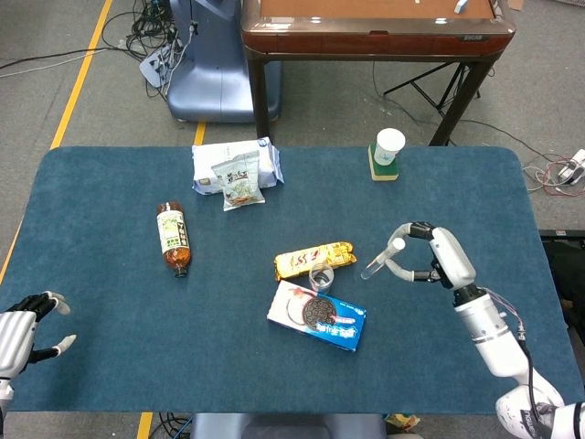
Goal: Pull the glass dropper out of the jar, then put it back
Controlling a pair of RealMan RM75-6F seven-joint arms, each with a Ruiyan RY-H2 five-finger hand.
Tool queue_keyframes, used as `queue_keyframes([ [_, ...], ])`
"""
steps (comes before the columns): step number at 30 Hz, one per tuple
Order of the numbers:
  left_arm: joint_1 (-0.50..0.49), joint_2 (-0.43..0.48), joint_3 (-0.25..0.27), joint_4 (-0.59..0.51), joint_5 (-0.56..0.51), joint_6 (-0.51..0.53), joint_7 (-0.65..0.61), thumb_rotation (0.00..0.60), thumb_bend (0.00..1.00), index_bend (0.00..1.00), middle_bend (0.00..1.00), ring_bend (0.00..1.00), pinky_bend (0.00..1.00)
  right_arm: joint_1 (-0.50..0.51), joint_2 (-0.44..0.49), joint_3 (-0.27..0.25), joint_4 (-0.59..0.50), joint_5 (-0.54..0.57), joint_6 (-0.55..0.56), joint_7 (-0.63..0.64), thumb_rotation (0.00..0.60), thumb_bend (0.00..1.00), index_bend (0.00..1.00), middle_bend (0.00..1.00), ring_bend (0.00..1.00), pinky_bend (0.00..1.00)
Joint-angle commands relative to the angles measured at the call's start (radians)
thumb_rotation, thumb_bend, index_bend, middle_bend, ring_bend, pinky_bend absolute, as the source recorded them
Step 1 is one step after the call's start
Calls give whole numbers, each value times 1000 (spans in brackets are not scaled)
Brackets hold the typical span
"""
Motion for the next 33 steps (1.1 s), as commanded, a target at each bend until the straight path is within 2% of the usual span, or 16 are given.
queue_keyframes([
  [1, 0, 0, 0, 0, 1, 0, 0, 600, 169, 450, 352, 304, 441, -1, -1, -12, 30, -18, -8, -82, 600, 477, 706, 599, 412, 306],
  [9, -1, 0, 1, -1, -2, -3, 5, 600, 170, 450, 352, 304, 441, 3, -16, -29, 27, 15, -17, -451, 600, 479, 706, 609, 421, 306],
  [11, -1, 0, 1, -2, -2, -3, 5, 600, 170, 450, 352, 304, 441, 3, -19, -27, 14, 33, -23, -472, 600, 479, 706, 609, 424, 306],
  [14, -1, 1, 0, -3, -3, -3, 3, 600, 170, 450, 352, 304, 441, -3, -21, -14, -10, 61, -39, -366, 600, 479, 706, 609, 424, 306],
  [18, 0, 2, 0, -2, -4, -3, -1, 600, 170, 450, 352, 304, 441, -18, -30, 13, -2, 71, -40, -123, 600, 495, 706, 609, 425, 306],
  [24, -1, 2, 0, -2, -4, -3, -1, 600, 170, 450, 352, 303, 441, -25, -34, 11, 27, 46, -45, -5, 600, 517, 706, 609, 425, 306],
  [27, -1, 2, 1, -3, -4, -3, -1, 600, 170, 450, 352, 304, 441, -13, -14, -13, 46, 30, -76, -110, 600, 517, 709, 611, 425, 306],
  [33, -1, 3, 0, -3, -5, -4, -1, 600, 170, 450, 352, 304, 441, -1, -1, -37, 16, 88, -100, -483, 600, 517, 714, 612, 425, 306],
])
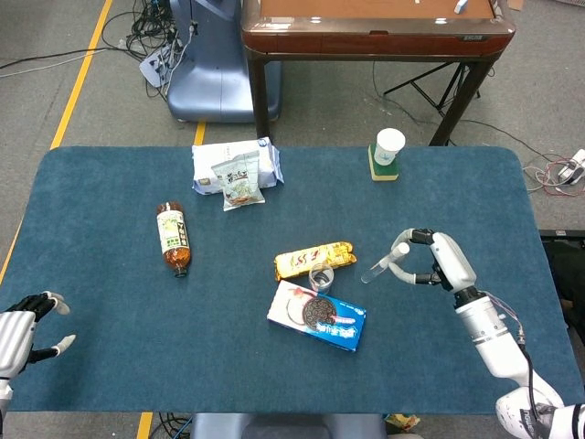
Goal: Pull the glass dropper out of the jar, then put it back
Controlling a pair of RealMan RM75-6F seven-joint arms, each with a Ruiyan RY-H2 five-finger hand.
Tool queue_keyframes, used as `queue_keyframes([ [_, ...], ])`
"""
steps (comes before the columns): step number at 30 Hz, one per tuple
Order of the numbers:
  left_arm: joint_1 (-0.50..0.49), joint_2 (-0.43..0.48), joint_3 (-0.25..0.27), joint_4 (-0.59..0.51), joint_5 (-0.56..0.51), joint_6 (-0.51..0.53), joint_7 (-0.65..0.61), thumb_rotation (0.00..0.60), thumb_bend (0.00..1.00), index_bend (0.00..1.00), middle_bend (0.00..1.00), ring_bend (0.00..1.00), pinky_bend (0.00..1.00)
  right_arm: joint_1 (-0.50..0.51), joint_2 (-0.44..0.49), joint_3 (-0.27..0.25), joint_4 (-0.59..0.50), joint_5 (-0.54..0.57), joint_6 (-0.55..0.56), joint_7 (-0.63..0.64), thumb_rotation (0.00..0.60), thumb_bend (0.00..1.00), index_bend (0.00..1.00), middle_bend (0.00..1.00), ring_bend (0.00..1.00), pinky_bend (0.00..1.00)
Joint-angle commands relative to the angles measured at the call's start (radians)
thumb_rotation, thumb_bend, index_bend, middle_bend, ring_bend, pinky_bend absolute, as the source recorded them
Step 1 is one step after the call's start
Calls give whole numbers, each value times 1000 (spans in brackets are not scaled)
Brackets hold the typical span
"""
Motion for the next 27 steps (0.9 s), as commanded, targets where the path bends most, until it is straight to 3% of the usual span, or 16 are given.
queue_keyframes([
  [1, 0, 0, 0, 0, 0, 0, -1, 600, 170, 450, 352, 304, 441, 12, 18, -27, -24, 58, -42, -445, 600, 517, 714, 613, 425, 306],
  [4, 0, 1, 0, 0, 1, 0, -3, 600, 170, 450, 352, 304, 441, 13, 16, -22, -54, 97, -46, -507, 600, 517, 715, 613, 427, 306],
  [7, 0, 1, 0, -1, 0, 1, -4, 600, 170, 450, 352, 303, 441, 9, 5, -12, -65, 108, -45, -462, 600, 517, 715, 612, 427, 306],
  [15, 1, 3, 1, -1, 2, 1, -9, 600, 169, 450, 352, 304, 441, -23, -31, 26, -28, 23, -5, -35, 600, 517, 715, 612, 427, 325],
  [18, 1, 3, 1, -2, 3, 3, -8, 600, 170, 450, 352, 304, 441, -27, -32, 24, -10, -12, 10, 30, 600, 518, 715, 613, 427, 325],
  [22, 2, 3, 1, -2, 4, 4, -7, 600, 170, 450, 352, 304, 441, -27, -28, 14, 13, -33, 19, -14, 600, 517, 716, 612, 427, 325],
  [27, 1, 2, 1, -2, 3, 2, -3, 600, 170, 450, 352, 304, 441, -22, -19, 0, 30, -26, 19, -216, 600, 517, 717, 613, 427, 325],
])
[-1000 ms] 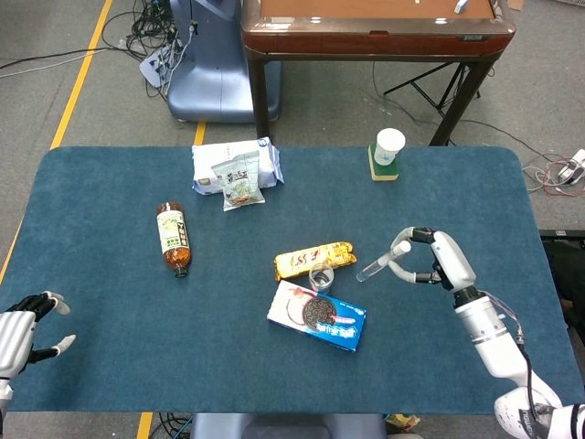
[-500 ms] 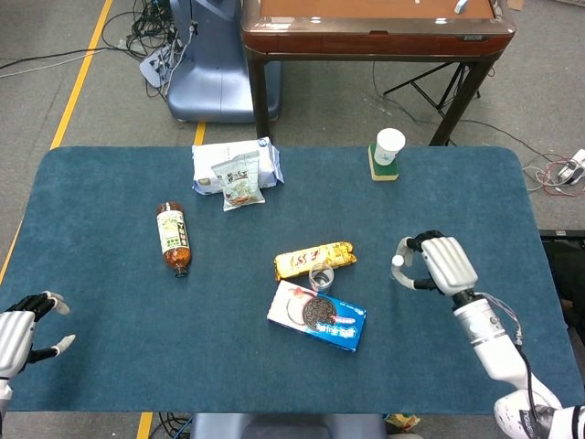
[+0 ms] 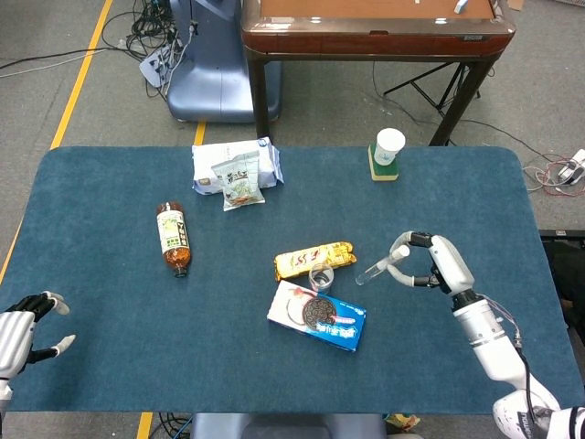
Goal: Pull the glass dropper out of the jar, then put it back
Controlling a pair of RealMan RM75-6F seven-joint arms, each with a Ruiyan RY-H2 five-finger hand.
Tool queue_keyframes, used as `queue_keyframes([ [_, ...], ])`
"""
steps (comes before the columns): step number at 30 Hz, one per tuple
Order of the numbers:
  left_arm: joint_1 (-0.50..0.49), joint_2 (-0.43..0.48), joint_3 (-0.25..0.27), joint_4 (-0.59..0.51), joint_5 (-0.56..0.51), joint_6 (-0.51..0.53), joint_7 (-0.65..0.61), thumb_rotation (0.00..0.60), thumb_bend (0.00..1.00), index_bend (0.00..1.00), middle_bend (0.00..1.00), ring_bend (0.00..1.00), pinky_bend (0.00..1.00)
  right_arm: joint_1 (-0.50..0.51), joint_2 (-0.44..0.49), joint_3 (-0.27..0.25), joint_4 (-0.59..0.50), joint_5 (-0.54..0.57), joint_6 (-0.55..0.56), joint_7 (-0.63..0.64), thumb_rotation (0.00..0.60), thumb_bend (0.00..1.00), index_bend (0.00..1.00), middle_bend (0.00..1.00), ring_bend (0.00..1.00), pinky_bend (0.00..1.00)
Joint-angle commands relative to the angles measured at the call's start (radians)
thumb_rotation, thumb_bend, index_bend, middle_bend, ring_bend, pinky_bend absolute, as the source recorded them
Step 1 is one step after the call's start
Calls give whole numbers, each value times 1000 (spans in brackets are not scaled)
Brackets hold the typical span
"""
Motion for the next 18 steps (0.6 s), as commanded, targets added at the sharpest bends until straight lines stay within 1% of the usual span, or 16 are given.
queue_keyframes([
  [1, 0, 0, 0, 0, 0, -1, 1, 600, 170, 450, 352, 304, 441, -2, 0, -10, 32, -17, 19, -278, 600, 517, 718, 613, 427, 325],
  [3, -1, -1, 0, 0, -1, -1, 2, 600, 170, 450, 352, 304, 441, -2, -4, -8, 29, -5, 31, -368, 600, 517, 723, 613, 428, 325],
  [5, -1, -1, 0, 0, -1, -2, 3, 600, 170, 450, 352, 304, 441, -2, -8, -6, 22, 6, 38, -422, 600, 517, 724, 613, 429, 325],
  [6, -1, -1, 0, 0, -1, -2, 3, 600, 170, 450, 352, 304, 441, -2, -10, -4, 15, 13, 41, -440, 600, 517, 724, 613, 429, 325],
  [8, -1, -1, 0, 0, -1, -2, 4, 600, 170, 450, 352, 303, 441, -4, -18, 1, 6, 21, 49, -438, 600, 517, 724, 613, 429, 325],
  [10, -1, -1, 0, 0, 0, -1, 4, 600, 170, 450, 352, 304, 441, -8, -29, 8, 5, 23, 58, -401, 600, 517, 724, 612, 430, 325],
  [15, 0, 0, 0, 0, 0, 0, 0, 600, 170, 450, 352, 303, 441, -25, -70, 30, 26, 0, 106, -202, 600, 526, 724, 612, 429, 325],
  [18, 0, 0, 0, 1, -1, -1, -1, 600, 170, 450, 352, 303, 441, -30, -82, 39, 37, -14, 124, -108, 600, 530, 724, 613, 430, 325],
])
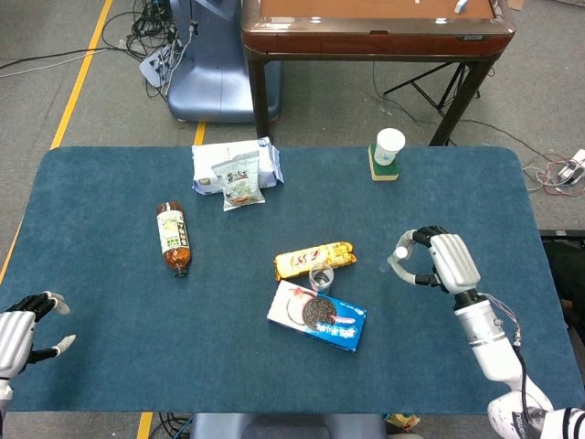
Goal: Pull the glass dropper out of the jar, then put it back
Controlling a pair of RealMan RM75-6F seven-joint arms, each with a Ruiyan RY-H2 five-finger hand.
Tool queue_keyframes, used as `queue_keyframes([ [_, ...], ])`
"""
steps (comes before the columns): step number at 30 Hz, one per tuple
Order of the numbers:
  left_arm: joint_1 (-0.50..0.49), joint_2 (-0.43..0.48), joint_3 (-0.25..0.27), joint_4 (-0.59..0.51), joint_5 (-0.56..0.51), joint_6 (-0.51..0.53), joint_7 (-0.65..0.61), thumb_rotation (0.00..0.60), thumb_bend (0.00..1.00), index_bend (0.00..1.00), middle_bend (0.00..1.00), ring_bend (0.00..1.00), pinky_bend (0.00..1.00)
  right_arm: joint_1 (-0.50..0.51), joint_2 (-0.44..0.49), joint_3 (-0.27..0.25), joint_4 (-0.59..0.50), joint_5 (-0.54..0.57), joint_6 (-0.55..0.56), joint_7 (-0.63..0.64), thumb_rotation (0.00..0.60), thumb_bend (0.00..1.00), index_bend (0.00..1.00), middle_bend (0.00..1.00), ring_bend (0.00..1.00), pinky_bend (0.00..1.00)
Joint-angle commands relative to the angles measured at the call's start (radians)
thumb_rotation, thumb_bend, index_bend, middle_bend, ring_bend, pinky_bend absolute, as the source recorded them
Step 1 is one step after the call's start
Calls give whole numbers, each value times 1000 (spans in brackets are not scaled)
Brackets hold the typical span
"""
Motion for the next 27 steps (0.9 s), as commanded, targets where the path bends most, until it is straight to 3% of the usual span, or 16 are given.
queue_keyframes([
  [1, 0, 0, 0, 0, 0, -1, 0, 600, 170, 450, 352, 304, 441, -16, -35, 23, 22, -24, 48, 202, 600, 530, 724, 613, 430, 325],
  [7, -1, -1, 1, -1, 1, -2, 5, 600, 170, 450, 352, 304, 441, -11, -14, 5, 40, -37, 29, 153, 600, 533, 724, 613, 430, 325],
  [12, -2, -2, 1, -1, 0, -4, 9, 600, 170, 450, 352, 304, 441, 1, 3, -14, 47, -19, -4, -43, 600, 533, 732, 624, 437, 332],
  [14, -2, -2, 2, -2, 0, -4, 10, 600, 170, 450, 352, 304, 441, 1, -11, -13, 47, -18, 5, -68, 600, 533, 733, 629, 443, 348],
  [27, 0, 1, 1, -1, 2, 0, -2, 600, 169, 450, 352, 304, 441, 10, -55, 22, 29, -61, 47, 202, 600, 534, 733, 629, 444, 352],
])
